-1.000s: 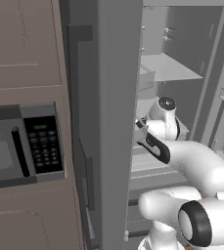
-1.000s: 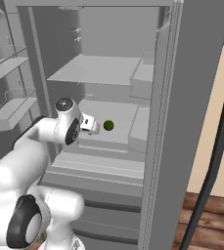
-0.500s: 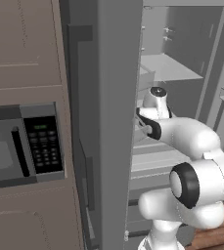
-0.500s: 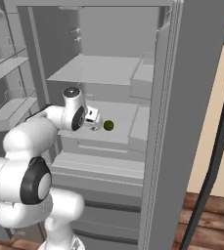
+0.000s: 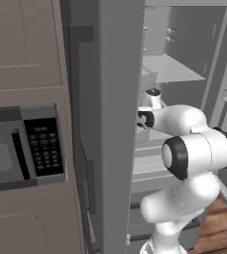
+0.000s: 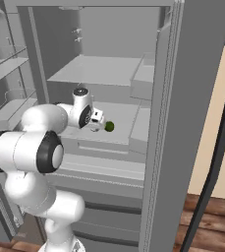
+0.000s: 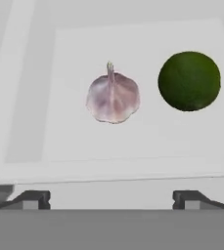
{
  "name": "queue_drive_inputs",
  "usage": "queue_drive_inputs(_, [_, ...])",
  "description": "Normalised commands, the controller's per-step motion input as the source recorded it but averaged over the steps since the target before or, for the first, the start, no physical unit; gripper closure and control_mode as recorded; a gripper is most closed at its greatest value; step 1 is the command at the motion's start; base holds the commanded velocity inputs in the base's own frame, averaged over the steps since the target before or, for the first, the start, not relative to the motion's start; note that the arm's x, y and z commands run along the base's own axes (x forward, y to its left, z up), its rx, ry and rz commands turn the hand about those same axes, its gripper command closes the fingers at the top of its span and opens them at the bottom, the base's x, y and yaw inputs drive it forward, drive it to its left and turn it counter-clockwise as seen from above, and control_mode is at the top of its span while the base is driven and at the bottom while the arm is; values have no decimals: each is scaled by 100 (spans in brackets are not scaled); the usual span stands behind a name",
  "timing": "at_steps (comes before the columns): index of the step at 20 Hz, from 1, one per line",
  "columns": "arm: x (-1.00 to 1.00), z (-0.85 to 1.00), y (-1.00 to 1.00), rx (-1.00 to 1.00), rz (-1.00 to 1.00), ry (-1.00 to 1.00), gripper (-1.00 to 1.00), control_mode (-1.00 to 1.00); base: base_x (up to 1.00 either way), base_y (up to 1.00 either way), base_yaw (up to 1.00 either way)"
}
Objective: Grab the lime and garlic from the fridge, place them in the blender, close the lid, and turn on the blender to create a marinade.
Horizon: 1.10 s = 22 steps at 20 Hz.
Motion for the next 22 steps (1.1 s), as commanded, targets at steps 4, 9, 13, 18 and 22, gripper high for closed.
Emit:
queue_drive_inputs(4, [37,-3,0,0,0,0,-100,-100,0,0,0])
queue_drive_inputs(9, [25,-33,7,-2,0,0,-100,-100,0,0,0])
queue_drive_inputs(13, [23,-50,8,-4,0,3,-100,-100,0,0,0])
queue_drive_inputs(18, [29,-11,1,-4,0,0,-100,-100,0,0,0])
queue_drive_inputs(22, [32,-8,0,-8,0,0,-100,-100,0,0,0])
